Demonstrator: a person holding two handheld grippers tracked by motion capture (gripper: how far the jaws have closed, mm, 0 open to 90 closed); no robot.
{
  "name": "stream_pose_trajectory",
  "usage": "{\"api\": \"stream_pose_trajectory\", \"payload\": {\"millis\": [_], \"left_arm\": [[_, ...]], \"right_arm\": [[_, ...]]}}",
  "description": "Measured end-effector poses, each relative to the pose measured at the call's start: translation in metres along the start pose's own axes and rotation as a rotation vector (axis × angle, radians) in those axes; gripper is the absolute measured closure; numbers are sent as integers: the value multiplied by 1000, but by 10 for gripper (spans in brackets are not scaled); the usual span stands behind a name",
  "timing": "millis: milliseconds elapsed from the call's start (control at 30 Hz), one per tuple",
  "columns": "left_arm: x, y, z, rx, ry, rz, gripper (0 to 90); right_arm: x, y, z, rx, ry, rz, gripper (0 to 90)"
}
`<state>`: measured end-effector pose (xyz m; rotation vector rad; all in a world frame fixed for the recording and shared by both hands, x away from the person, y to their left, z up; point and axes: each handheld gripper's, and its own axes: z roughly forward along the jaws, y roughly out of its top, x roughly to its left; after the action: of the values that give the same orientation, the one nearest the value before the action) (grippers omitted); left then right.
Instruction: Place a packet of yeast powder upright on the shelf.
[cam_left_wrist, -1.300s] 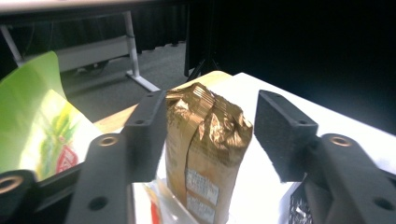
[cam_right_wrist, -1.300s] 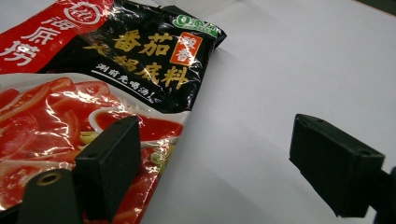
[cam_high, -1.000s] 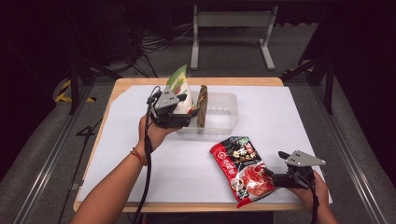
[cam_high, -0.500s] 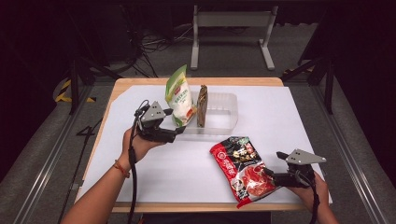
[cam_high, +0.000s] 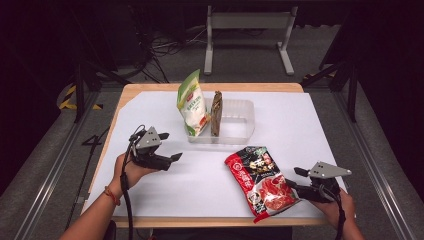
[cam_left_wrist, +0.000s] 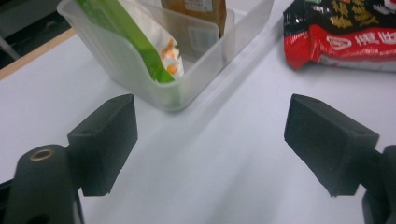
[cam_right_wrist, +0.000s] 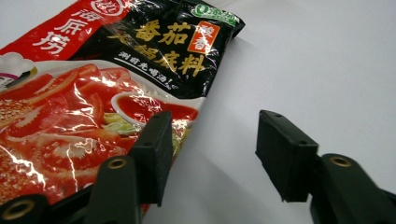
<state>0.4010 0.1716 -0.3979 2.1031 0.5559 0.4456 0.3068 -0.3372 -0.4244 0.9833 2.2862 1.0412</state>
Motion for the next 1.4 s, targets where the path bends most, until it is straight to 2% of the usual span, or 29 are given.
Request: {"api": "stream_pose_trajectory", "payload": {"millis": [33, 133, 233, 300, 433, 500, 567, 633, 667, 767, 800, 867, 900, 967, 1133, 1267, 1400], "left_arm": [[-1, -3, -1, 6, 3, 5, 175], [-3, -13, -1, 49, 14, 25, 167], [-5, -23, -2, 66, 4, 20, 161], [-7, -28, -4, 53, 0, 18, 157], [-6, -35, -7, 24, -14, -19, 161], [-5, -36, -6, 17, -18, -42, 161], [-6, -36, -5, 21, -17, -36, 167], [-7, -36, -4, 19, -23, -30, 170], [-7, -36, -4, 22, -22, -27, 170], [-8, -36, -3, 28, -17, -16, 170], [-8, -37, -3, 26, -20, -20, 170], [-7, -38, -3, 28, -21, -31, 167], [-8, -38, -2, 32, -20, -26, 168], [-8, -38, -2, 30, -21, -29, 168], [-8, -38, 0, 39, -14, -41, 163], [-9, -38, 2, 46, -16, -44, 161], [-9, -38, 2, 36, -18, -44, 160]], "right_arm": [[0, 0, 0, 0, 0, 0, 507], [-3, -4, -2, 18, -27, 5, 616], [-8, -7, -3, 31, -28, 24, 684], [-9, -9, -5, 47, -29, 23, 733], [-12, -17, -7, 82, -30, 61, 796], [-12, -21, -8, 96, -12, 66, 816], [-11, -23, -7, 106, 9, 63, 827], [-9, -22, -7, 109, 26, 51, 833], [-7, -21, -6, 110, 51, 41, 835], [1, -16, -2, 121, 105, -19, 847], [1, -16, -2, 121, 105, -19, 847], [6, -14, -1, 132, 109, -54, 885], [7, -14, -1, 132, 136, -61, 896], [8, -14, -1, 131, 152, -62, 898], [20, -9, 1, 151, 201, -132, 873], [31, -3, 4, 168, 240, -167, 854], [39, 0, 8, 172, 254, -189, 852]]}}
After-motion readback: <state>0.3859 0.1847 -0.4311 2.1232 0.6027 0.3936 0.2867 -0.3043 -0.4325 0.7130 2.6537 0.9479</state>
